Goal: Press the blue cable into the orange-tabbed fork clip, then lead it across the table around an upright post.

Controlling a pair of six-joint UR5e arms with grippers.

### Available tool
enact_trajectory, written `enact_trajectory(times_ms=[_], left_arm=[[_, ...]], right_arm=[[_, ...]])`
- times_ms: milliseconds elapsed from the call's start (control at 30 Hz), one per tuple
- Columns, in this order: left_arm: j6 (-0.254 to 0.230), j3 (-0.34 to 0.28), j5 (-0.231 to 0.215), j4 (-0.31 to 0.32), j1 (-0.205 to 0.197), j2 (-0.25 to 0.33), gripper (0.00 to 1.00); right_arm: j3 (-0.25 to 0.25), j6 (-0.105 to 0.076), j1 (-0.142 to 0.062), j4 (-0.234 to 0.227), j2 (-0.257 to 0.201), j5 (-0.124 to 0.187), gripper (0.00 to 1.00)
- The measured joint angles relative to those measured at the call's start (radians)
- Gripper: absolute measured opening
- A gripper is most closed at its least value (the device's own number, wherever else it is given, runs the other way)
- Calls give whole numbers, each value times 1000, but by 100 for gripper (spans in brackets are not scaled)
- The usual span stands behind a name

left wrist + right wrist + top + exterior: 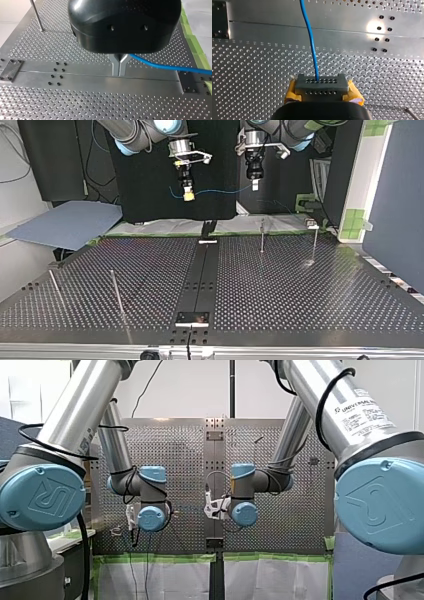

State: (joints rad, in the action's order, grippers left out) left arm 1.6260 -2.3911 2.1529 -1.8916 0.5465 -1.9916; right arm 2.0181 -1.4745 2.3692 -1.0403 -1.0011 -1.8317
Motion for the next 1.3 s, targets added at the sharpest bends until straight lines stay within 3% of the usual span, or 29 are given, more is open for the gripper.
enact_trajectory(times_ms=[633,900,1300], left_arm=[[0,-1,0,0,0,0,2],[-1,-12,-1,-10,1,-46,2],[-2,-12,-2,-11,2,-56,2]], right_arm=[[0,0,0,0,0,0,0],[2,2,2,2,1,0,0],[9,8,6,8,75,-1,0]])
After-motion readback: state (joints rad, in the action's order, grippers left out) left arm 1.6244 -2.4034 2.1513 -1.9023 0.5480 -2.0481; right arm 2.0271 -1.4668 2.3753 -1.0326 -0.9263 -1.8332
